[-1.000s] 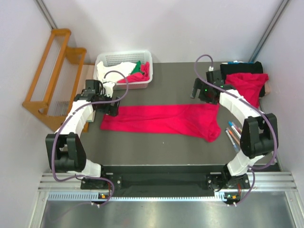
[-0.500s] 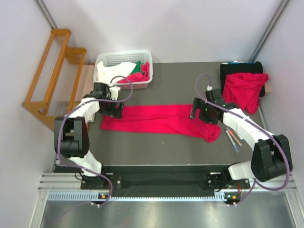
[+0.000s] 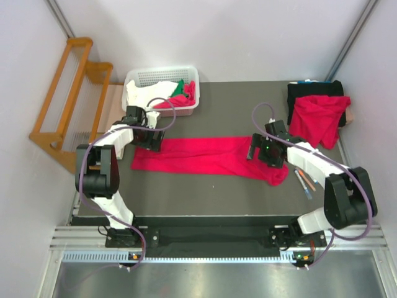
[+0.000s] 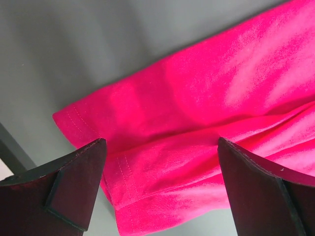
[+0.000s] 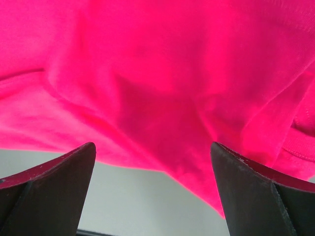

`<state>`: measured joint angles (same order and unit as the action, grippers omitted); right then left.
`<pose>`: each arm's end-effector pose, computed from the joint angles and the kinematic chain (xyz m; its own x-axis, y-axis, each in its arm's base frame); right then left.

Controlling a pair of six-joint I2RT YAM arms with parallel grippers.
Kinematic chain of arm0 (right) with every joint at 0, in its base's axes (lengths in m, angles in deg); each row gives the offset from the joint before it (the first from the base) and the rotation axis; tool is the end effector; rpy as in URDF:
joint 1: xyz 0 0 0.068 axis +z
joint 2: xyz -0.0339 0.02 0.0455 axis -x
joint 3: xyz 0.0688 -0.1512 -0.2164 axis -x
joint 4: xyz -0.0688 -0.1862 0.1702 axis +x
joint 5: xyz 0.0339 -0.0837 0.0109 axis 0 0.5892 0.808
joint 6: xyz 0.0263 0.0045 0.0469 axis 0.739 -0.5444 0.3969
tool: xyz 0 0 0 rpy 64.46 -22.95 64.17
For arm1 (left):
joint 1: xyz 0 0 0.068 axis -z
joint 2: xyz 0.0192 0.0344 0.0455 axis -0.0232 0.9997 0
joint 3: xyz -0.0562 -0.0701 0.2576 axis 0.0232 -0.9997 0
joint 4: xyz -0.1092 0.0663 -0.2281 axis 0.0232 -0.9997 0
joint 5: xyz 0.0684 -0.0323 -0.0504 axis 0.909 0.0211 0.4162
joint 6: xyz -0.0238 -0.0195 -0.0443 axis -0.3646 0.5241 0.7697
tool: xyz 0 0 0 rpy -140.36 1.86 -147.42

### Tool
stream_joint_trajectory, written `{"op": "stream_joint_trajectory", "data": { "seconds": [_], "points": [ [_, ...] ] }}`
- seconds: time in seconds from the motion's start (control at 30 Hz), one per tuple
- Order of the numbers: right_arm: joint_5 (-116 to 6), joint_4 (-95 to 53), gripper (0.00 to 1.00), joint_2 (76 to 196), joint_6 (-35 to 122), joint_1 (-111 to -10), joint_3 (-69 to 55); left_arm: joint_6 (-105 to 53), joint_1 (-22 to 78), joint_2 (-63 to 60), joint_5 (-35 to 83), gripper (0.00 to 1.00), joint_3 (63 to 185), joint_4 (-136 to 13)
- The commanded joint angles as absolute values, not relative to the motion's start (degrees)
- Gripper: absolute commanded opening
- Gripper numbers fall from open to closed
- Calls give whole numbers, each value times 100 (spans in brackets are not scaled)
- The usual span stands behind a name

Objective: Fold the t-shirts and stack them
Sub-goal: Fold the tshirt

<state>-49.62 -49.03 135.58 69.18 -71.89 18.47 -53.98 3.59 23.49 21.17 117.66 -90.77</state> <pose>0.2606 0.0865 0.2082 -0.8639 0.2846 -0.4156 0.1644 0.9392 0.3014 0.3556 -0.0207 0.1858 -0.8115 0.3062 -0.4978 0.3694 0.9288 -0.0308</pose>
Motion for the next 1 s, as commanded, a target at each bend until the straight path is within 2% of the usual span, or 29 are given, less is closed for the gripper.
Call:
{"op": "stream_joint_trajectory", "data": {
  "seconds": [0.0,0.27,0.97],
  "points": [
    [-4800,-4603,100,14046,7081,-7154,1927,-5508,388,2303,2233,99,11829,-8892],
    [-4395,-4770,100,14935,7284,-7154,1321,-5605,396,1942,2277,99,11644,-8989],
    [-3982,-5148,100,15277,7056,-7207,732,-5754,405,2601,2865,99,11047,-8075]
  ]
}}
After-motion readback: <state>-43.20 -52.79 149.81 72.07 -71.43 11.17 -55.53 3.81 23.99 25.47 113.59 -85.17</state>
